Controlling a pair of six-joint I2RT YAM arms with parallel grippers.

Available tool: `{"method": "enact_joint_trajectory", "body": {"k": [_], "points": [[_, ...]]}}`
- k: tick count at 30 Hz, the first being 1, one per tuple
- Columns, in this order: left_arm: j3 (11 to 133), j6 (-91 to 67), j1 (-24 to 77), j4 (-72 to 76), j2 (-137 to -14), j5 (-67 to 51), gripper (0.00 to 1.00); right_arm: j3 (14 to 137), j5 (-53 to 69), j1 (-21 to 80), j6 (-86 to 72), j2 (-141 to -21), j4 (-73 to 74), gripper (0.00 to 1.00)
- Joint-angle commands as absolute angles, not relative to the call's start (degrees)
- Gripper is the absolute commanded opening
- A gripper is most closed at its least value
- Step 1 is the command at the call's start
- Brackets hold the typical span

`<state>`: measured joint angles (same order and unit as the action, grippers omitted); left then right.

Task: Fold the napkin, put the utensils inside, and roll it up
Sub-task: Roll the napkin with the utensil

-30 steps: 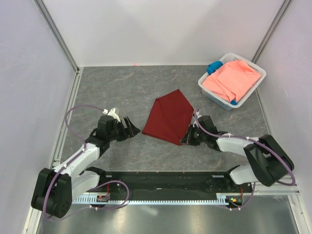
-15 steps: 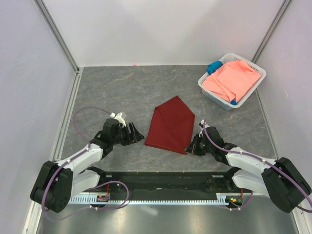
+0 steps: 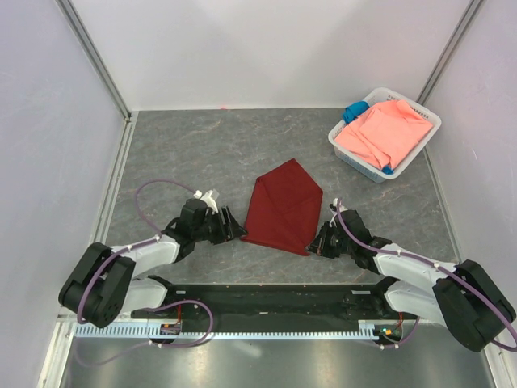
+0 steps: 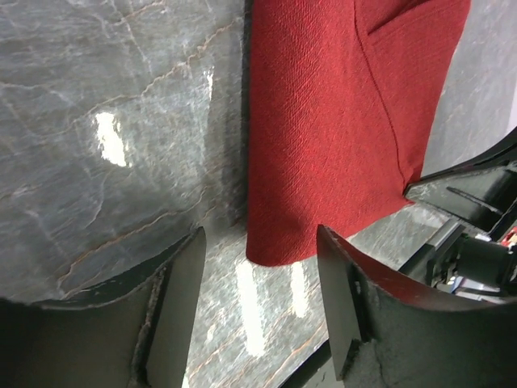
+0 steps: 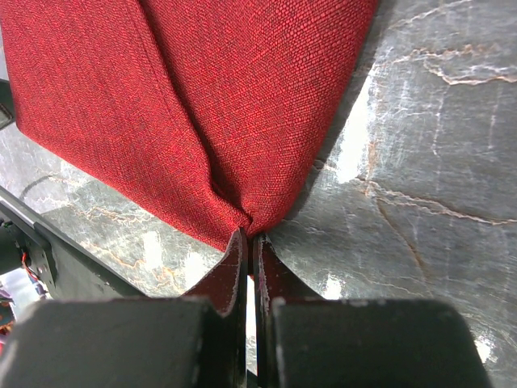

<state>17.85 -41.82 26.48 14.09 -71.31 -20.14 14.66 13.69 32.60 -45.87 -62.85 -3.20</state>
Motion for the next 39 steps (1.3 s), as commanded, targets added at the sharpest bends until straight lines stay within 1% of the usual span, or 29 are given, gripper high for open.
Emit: {"method": "enact_joint_trajectory", "body": {"k": [1,7,17,20,21,22,23,25,26,27,28,29,30,32,33,36,39], "points": [[16.7,-44.3,26.89,18.37,-73.3,-21.18,0.63,13.45,11.6,32.87,-45.88,-63.46,-2.64,0.0],[16.88,-43.95,27.07,19.16,-75.06,-21.18,0.53,13.54,11.43,32.87,-45.79,-63.11,-2.64,0.0],[16.08,-44.65,28.12,22.49,-78.92,-21.71,0.45,12.57,10.99,32.87,-45.79,-61.96,-2.55,0.0],[16.52,-44.91,28.3,23.38,-79.98,-22.32,0.35,12.66,10.73,32.87,-45.7,-61.52,-2.11,0.0],[16.7,-44.91,28.3,23.29,-80.07,-22.41,0.27,12.74,10.64,32.96,-45.53,-61.18,-1.76,0.0],[16.87,-44.83,28.3,23.2,-79.81,-22.41,0.23,13.27,10.29,32.87,-45.35,-61.0,-1.24,0.0],[16.96,-44.91,28.3,22.86,-79.63,-22.41,0.15,13.62,9.59,32.87,-44.66,-60.56,-0.19,0.0],[17.66,-45.09,28.3,21.98,-78.49,-22.67,0.12,15.28,8.36,32.96,-43.69,-59.16,3.76,0.06],[18.01,-45.17,28.3,21.36,-78.05,-22.68,0.05,15.99,6.61,32.87,-42.46,-58.54,5.17,0.17],[18.28,-45.18,28.3,20.14,-77.79,-22.76,0.02,16.78,5.46,32.87,-41.58,-57.06,6.75,0.24],[19.24,-45.18,28.3,19.17,-77.35,-22.76,0.02,18.61,4.58,32.96,-40.53,-56.17,8.16,0.31],[19.68,-45.18,28.3,18.29,-76.82,-22.94,0.02,19.59,2.48,33.05,-38.34,-55.47,10.87,0.42],[20.64,-45.09,28.3,16.63,-76.82,-23.29,0.02,20.56,1.68,33.22,-37.36,-53.81,12.03,0.46],[22.49,-45.0,28.21,13.73,-76.64,-24.25,0.02,22.93,0.36,34.1,-34.12,-51.34,12.83,0.57],[23.11,-45.0,28.3,12.75,-76.81,-24.78,0.02,24.24,-0.95,34.45,-33.23,-50.63,12.66,0.65],[25.75,-44.47,28.13,8.37,-77.34,-26.01,0.02,26.44,-3.86,37.43,-29.19,-48.96,11.0,0.69],[27.59,-44.47,27.42,5.46,-77.87,-28.03,0.02,28.03,-7.11,43.13,-25.94,-49.39,7.84,0.71]]}}
